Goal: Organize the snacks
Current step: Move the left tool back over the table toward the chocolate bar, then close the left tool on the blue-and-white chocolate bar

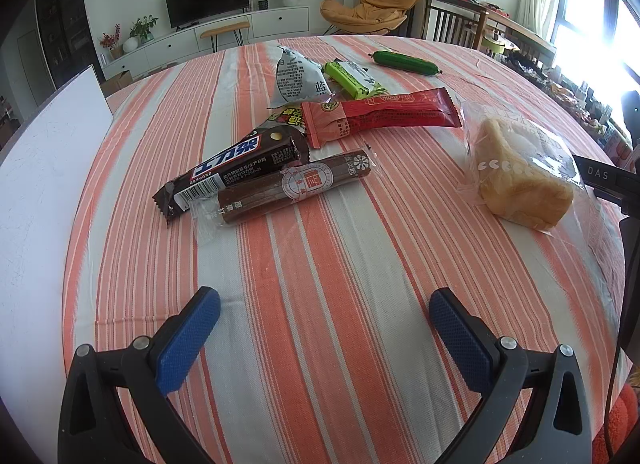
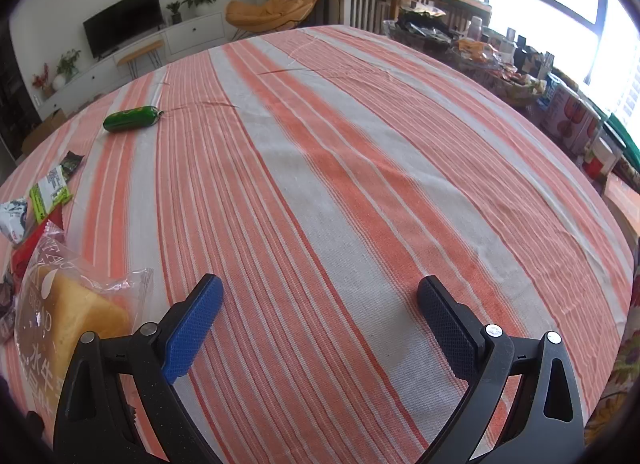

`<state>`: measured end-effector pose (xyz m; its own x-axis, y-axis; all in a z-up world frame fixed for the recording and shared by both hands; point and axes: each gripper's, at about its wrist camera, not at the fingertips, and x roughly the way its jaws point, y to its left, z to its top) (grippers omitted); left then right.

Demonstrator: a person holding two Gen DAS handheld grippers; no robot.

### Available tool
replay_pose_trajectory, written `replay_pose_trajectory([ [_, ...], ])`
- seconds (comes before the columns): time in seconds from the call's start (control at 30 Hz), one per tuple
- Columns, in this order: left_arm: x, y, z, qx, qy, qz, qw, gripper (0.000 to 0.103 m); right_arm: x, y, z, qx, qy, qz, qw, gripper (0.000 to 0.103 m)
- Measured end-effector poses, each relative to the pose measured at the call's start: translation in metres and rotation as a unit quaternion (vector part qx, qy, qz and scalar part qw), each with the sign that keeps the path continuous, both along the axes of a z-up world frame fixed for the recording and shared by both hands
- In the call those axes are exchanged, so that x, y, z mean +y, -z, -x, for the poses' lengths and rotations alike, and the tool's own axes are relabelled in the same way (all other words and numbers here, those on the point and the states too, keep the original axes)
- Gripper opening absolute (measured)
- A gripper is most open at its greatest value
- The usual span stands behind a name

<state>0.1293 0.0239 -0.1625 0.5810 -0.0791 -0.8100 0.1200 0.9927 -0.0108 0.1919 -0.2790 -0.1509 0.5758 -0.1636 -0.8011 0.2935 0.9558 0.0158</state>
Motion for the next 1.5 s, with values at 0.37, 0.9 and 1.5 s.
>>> replay_pose_trajectory([
  [0.37, 0.0, 0.0, 0.0, 0.0, 0.0, 0.0, 1.0, 0.103, 0.0, 0.0, 0.0, 0.0, 0.0, 0.0, 1.0, 0.1],
  [0.9, 0.055, -0.061, -0.094, 0.077, -0.012, -0.02, 0.9968, 0.098, 0.0, 0.0, 0.0, 0.0, 0.0, 0.0, 1.0, 0.1],
  [1.5, 0.059, -0.013, -0.113, 0.115, 0.053, 0.028, 0.9916, 0.089, 0.0, 0.0, 0.0, 0.0, 0.0, 0.0, 1.0, 0.1],
])
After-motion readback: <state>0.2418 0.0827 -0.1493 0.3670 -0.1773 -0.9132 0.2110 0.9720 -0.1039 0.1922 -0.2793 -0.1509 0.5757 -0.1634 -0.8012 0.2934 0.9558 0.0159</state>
